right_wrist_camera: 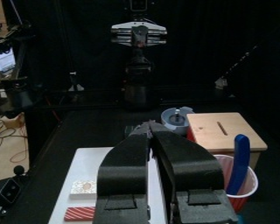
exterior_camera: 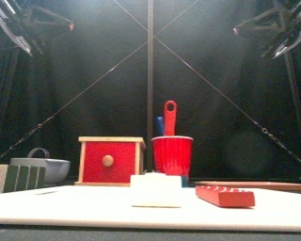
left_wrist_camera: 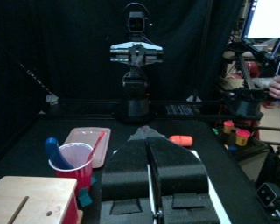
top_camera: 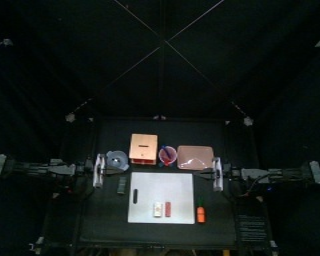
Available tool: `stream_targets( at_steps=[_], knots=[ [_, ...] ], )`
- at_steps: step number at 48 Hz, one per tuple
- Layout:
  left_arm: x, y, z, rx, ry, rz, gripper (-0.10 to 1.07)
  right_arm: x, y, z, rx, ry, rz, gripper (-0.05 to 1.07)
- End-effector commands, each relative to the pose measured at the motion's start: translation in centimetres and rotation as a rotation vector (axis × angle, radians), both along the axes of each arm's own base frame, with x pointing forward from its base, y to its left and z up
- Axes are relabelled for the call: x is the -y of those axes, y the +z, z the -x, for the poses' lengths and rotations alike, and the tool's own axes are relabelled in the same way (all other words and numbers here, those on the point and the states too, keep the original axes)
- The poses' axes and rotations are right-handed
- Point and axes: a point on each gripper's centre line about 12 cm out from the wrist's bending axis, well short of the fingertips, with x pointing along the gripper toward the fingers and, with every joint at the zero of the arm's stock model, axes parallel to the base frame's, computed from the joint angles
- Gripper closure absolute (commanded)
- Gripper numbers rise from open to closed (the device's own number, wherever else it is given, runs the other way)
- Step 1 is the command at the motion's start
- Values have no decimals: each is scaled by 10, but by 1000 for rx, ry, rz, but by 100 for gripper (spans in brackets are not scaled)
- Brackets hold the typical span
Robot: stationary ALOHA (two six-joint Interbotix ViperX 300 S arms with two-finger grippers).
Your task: Grab carrot
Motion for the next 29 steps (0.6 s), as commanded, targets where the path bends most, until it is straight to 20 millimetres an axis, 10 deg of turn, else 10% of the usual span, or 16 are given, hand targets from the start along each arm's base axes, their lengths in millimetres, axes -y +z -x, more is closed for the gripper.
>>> stream_targets(
  at_steps=[1, 29],
  knots=[
    [-3, 9, -2, 46, 14, 0, 104, 0, 2, -3, 2, -1, -32, 102],
    [-3, -2, -9, 35, 15, -2, 98, -25, -34, -15, -561, 3, -818, 82]
  ],
)
